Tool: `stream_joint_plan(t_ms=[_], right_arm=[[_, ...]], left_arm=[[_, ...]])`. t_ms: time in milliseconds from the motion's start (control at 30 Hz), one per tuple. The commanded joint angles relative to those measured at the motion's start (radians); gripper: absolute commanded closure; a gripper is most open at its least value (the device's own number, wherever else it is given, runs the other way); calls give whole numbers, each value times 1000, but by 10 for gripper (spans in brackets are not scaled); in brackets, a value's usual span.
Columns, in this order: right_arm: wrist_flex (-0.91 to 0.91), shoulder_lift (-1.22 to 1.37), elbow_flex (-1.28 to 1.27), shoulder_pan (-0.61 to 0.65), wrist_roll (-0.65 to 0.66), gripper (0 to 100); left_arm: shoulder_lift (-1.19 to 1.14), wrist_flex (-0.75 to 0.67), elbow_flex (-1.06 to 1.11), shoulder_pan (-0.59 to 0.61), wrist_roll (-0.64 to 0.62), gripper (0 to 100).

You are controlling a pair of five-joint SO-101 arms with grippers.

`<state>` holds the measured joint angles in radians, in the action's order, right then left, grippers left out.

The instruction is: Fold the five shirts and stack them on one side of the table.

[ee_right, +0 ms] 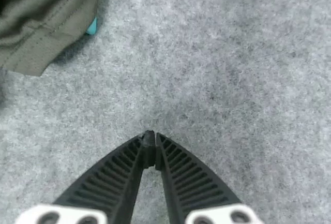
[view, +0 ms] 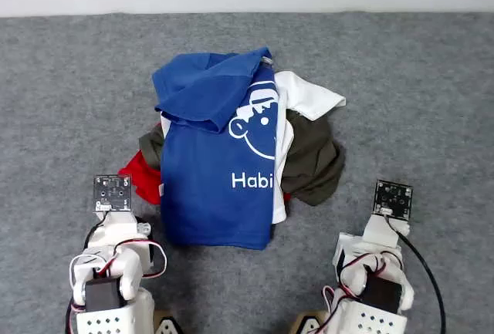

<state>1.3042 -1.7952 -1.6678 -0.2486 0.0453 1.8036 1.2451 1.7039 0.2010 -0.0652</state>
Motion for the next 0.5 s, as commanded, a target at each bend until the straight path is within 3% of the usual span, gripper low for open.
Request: stream_joint_plan(t_ms=[0,467], right_arm=[[4,-15,-15,-10,-5,990],[4,-15,-15,-10,-5,990]], left_arm=[[9,3,-21,3,-9,994],[9,3,-21,3,-9,994]])
